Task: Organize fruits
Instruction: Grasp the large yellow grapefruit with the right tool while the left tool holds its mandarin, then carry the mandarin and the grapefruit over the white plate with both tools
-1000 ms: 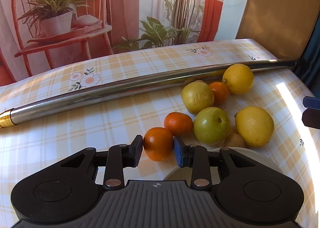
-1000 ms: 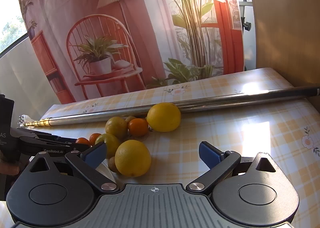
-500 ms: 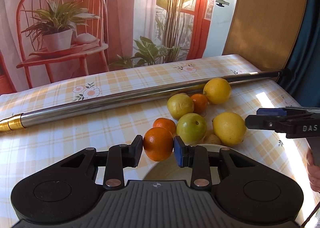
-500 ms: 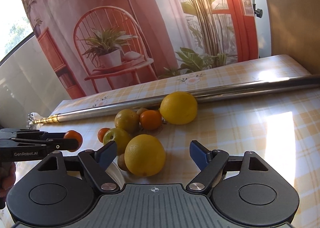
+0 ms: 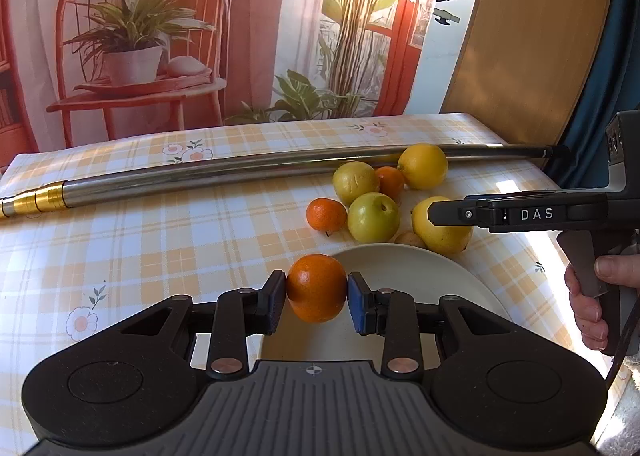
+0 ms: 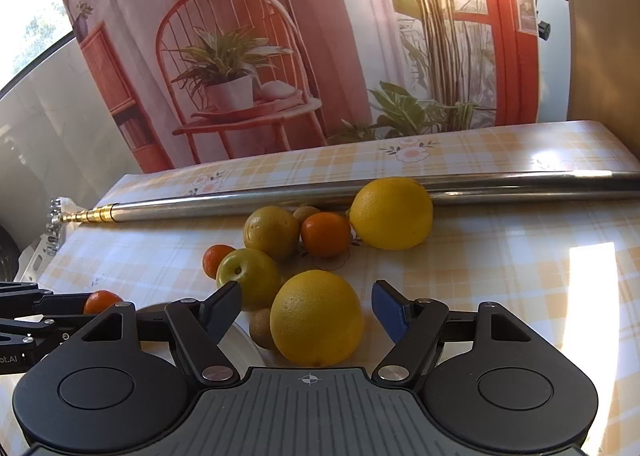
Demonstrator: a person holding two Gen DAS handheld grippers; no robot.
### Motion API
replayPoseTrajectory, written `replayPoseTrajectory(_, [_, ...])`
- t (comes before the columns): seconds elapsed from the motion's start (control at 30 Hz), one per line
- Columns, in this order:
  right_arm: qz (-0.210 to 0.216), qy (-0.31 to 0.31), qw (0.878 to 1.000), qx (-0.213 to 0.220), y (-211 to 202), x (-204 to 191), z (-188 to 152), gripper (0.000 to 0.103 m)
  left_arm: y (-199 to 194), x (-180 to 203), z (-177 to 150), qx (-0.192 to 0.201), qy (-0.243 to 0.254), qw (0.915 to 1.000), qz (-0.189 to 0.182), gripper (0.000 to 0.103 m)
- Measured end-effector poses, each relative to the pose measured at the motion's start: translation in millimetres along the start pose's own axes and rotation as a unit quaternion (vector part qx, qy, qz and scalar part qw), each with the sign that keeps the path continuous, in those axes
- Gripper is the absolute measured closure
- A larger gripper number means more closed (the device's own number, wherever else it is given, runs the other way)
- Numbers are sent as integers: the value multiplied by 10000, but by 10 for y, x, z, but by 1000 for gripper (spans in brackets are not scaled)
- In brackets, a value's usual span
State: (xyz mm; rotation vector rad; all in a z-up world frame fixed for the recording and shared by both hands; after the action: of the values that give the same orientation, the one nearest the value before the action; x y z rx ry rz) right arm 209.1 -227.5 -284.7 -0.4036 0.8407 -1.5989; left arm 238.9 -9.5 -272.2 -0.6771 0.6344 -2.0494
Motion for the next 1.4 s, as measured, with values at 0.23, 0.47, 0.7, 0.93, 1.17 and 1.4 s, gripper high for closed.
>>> replayPoseTrajectory(0.23, [-45,-141,9999,79,-42,-24,47,34,-31,-26,-43,36,-43,10000,17,68])
replayPoseTrajectory(0.47, [-92,-112,9999,-29,35,-1,34,35,-68,0,-84,74,-13,10000,-7,68])
replayPoseTrajectory(0.7, [-12,398,9986,-339,212,124,-68,42,-68,-10,-91,64,-36,10000,-13,68])
replayPoseTrajectory(0.93, [295,737,9961,-384,180,206,-203,51,-63,-7,-103,54,-33,10000,-18,68])
replayPoseTrajectory(1.17, [-58,433,9985,-324,-10,320,-272,51,-60,0,-107,60,-9,10000,-46,68])
replayPoseTrajectory(1.4, [-96,295,9990,-325,-12,302,-272,51,-51,22,-121,30,26,10000,-63,68])
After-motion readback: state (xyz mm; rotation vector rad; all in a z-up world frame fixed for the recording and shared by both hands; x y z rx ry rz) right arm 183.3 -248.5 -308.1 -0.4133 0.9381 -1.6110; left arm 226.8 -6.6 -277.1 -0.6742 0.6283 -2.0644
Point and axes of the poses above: each gripper's, at about its wrist camera, not at the fingertips, and y roughly the way its jaws point, x to its right, z to its top, the point moved 9 cm from there along y, roughly the way its jaws point, and after that the axes turned 9 degrees about -z, right-handed, at the moved point
